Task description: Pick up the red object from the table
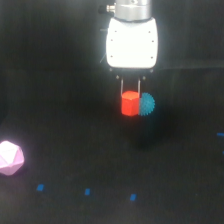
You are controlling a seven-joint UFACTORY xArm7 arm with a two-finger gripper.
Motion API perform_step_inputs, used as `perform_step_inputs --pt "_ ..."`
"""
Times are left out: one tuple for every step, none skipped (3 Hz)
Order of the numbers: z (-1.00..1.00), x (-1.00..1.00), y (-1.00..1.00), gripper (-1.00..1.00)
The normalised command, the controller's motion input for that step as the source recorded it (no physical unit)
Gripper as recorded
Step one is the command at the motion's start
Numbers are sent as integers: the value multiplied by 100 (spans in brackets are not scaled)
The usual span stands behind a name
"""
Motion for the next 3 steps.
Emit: perform_step_inputs --pt "-100 -4 8 -100" --pt "-31 -17 -74 -63" --pt "26 28 -3 -100"
